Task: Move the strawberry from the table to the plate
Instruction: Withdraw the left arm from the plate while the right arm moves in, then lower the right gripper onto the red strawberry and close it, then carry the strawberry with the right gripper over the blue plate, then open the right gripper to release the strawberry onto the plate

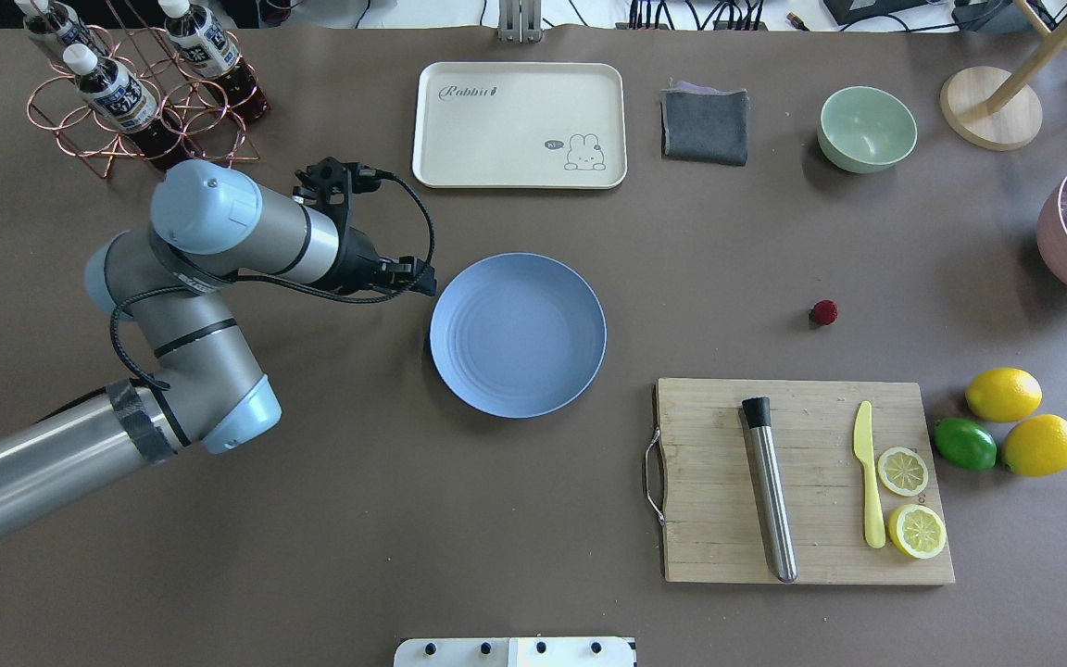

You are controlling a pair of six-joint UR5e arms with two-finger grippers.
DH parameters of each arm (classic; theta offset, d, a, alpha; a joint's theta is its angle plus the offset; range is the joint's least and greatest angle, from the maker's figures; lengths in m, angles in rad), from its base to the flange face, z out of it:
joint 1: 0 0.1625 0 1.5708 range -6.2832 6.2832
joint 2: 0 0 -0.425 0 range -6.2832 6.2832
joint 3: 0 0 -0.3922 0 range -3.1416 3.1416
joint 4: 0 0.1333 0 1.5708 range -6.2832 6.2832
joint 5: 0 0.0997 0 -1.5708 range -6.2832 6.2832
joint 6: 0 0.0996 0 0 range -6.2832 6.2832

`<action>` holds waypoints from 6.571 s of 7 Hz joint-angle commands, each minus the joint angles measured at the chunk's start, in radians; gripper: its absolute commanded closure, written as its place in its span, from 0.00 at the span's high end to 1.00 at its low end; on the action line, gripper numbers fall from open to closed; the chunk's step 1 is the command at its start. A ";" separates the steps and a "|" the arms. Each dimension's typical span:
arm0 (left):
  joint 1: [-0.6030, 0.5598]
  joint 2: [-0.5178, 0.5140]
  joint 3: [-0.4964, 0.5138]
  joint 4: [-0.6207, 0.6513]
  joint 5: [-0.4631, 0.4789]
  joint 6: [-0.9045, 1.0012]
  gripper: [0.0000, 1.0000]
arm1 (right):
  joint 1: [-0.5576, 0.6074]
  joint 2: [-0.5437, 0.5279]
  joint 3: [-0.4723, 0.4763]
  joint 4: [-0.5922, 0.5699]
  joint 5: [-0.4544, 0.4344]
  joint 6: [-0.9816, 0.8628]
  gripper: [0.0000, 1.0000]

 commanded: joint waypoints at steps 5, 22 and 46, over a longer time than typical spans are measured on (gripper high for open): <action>-0.475 0.333 -0.075 0.205 -0.261 0.724 1.00 | -0.516 0.364 0.022 -0.008 -0.320 0.791 1.00; -0.714 0.410 -0.116 0.839 -0.343 1.263 0.99 | -0.624 0.401 -0.131 0.118 -0.374 0.741 0.73; -0.714 0.430 -0.118 0.856 -0.253 1.258 0.99 | -0.958 1.056 -0.368 -0.264 -0.699 1.539 0.56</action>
